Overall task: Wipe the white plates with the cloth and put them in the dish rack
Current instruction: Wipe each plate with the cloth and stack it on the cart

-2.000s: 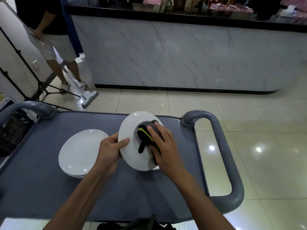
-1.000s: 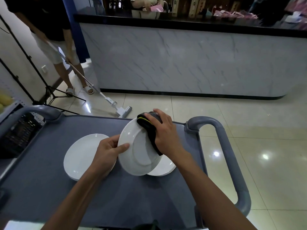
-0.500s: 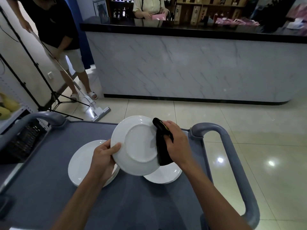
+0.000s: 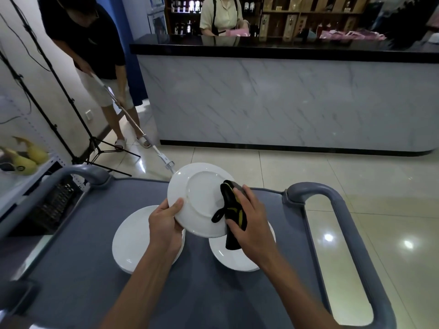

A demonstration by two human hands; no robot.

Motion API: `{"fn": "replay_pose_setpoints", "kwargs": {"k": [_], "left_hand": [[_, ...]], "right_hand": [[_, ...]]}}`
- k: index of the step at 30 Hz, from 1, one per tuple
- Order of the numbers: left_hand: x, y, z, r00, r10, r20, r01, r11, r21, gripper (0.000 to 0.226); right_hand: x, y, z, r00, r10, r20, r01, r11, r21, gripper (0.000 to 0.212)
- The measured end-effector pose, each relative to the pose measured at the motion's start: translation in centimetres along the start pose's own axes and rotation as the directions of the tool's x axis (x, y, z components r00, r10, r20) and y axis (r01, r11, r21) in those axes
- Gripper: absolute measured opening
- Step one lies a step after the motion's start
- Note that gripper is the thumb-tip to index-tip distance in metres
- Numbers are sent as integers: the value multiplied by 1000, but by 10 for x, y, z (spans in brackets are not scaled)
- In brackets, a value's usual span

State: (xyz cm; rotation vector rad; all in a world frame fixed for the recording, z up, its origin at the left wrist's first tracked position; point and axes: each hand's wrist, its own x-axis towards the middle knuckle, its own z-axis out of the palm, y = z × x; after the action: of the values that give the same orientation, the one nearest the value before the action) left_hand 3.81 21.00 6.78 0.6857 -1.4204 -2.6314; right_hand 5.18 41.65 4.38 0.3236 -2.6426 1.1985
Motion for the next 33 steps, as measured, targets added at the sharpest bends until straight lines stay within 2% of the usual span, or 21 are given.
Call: {"fn": "replay_pose_setpoints", "kwargs": {"k": [8, 15, 19, 26, 33], "left_hand": [[-3, -1, 17, 998, 9, -60, -8, 1000, 13, 23], [-6, -5, 16, 1000, 9, -16, -8, 998, 67, 21], [-9, -9, 10, 1000, -7, 14, 6, 997, 83, 22], [-10, -13, 1, 997, -33, 72, 28, 997, 73, 25], [-13, -10, -5, 984, -3, 177, -19, 992, 127, 20]], "right_hand": [[-6, -29, 22, 985, -159, -61, 155, 985, -70, 71], [-19, -35, 24, 958, -287, -10, 282, 946, -161, 64], [-27, -30, 26, 946, -323, -27, 312, 930, -195, 64], [-36, -11, 12, 960, -270, -71, 249, 943, -219, 70], [-24, 15, -12, 992, -30, -124, 18, 995, -95, 74]]}}
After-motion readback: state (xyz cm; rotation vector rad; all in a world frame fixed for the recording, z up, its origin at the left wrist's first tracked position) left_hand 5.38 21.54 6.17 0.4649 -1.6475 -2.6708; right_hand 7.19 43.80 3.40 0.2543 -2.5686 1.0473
